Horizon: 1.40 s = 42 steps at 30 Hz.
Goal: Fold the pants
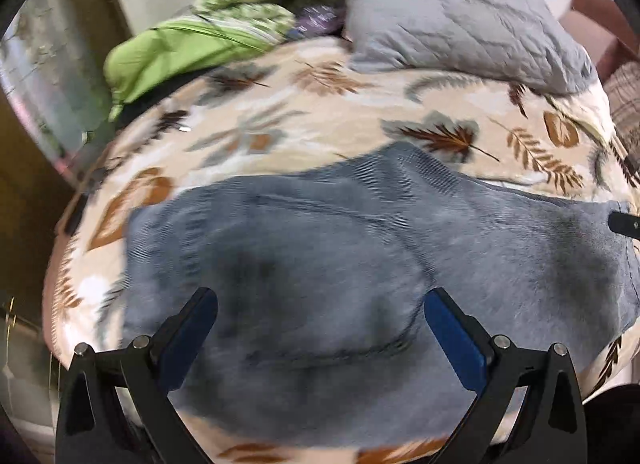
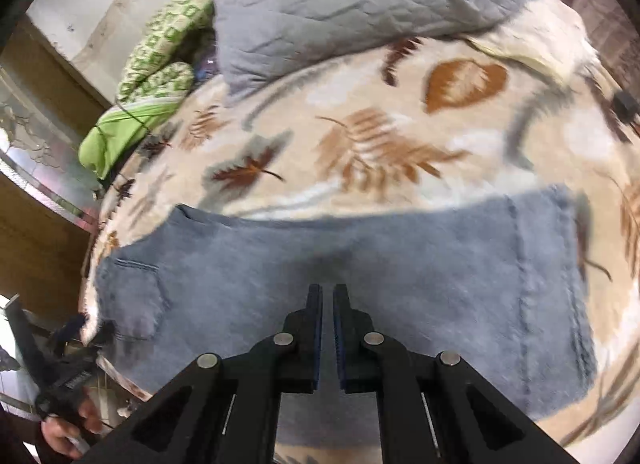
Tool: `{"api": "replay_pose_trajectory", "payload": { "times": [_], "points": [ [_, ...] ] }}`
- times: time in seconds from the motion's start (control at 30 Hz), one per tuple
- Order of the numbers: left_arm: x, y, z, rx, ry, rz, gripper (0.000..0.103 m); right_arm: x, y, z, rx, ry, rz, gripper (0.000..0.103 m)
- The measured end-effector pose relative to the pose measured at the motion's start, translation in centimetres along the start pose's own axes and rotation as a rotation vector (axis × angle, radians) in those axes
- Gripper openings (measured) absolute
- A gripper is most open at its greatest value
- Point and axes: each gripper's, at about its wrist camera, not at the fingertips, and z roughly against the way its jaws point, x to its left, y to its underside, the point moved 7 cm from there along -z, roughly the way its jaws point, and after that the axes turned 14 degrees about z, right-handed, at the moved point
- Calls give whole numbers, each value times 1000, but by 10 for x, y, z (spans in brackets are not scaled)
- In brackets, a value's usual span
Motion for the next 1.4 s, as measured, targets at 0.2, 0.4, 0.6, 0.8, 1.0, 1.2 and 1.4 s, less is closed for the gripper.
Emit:
{"api": "replay_pose_trajectory", "payload": {
  "times": [0.2,0.4,0.6,0.8,1.0,1.2,1.4],
  "points": [
    [-30,-8,-38,37,-34,-36,103,33,1,-46,41,30,137,8],
    [-36,-9,-59,14,-102,-62,103,-6,15,-68,113,198,194,8],
    [-37,-12,-43,-43,-108,-74,103,-37,17,-58,108,287,203,8],
    [-32,-24,15,-188,-81,-76,103,-64,22,-38,82,335,141,8],
    [-24,-33,76,-299,-38,-52,103,-61,10,10,-116,344,100,8],
    [-14,-37,129,-390,13,-38,103,-42,1,61,-330,313,68,8],
    [-8,-35,163,-442,37,-12,103,-18,-2,74,-416,309,89,8]
  ]
}}
